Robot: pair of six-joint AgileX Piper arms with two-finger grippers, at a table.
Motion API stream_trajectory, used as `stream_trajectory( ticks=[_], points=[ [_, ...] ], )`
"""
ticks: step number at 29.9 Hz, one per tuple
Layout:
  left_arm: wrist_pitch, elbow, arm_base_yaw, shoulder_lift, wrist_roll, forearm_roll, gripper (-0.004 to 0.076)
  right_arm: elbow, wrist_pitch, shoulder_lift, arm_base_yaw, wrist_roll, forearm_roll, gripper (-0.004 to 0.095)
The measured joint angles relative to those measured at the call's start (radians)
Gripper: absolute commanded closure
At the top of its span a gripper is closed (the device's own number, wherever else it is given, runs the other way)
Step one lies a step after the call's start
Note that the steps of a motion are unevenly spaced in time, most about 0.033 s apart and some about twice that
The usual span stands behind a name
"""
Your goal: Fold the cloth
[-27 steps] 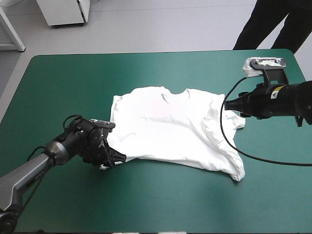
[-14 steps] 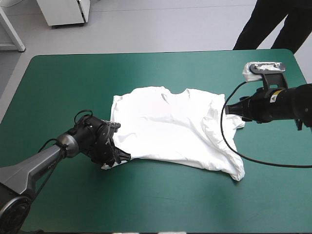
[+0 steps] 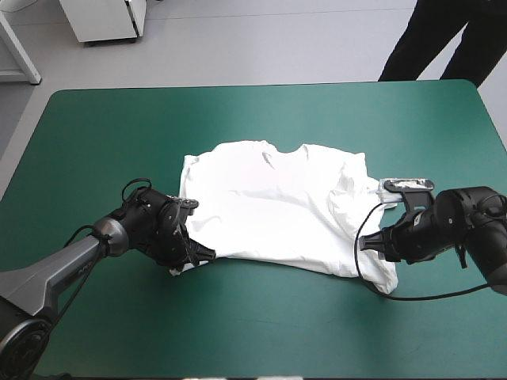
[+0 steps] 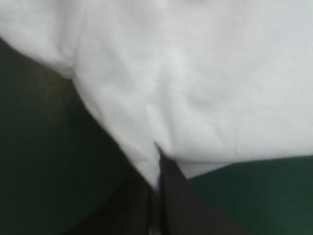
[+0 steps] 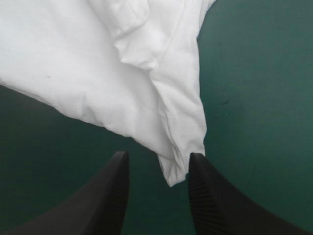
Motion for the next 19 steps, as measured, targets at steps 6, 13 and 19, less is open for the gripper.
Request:
stream_trajectory(
  ticks=[6, 13, 19],
  points=[
    [-0.001, 0.0, 0.0, 0.0, 0.001, 0.0, 0.0746, 0.159, -0.094, 0.0, 0.0, 0.02, -0.015, 0.0529],
    [-0.001, 0.0, 0.0, 0.0, 0.011, 0.0, 0.0746, 0.266, -0.22, 0.005, 0.0, 0.041, 0.003, 0.053],
    [-0.001, 0.0, 0.0, 0.0, 0.015, 0.0, 0.0746, 0.285, -0.282, 0.094, 0.0, 0.047, 0.003, 0.053]
  ],
)
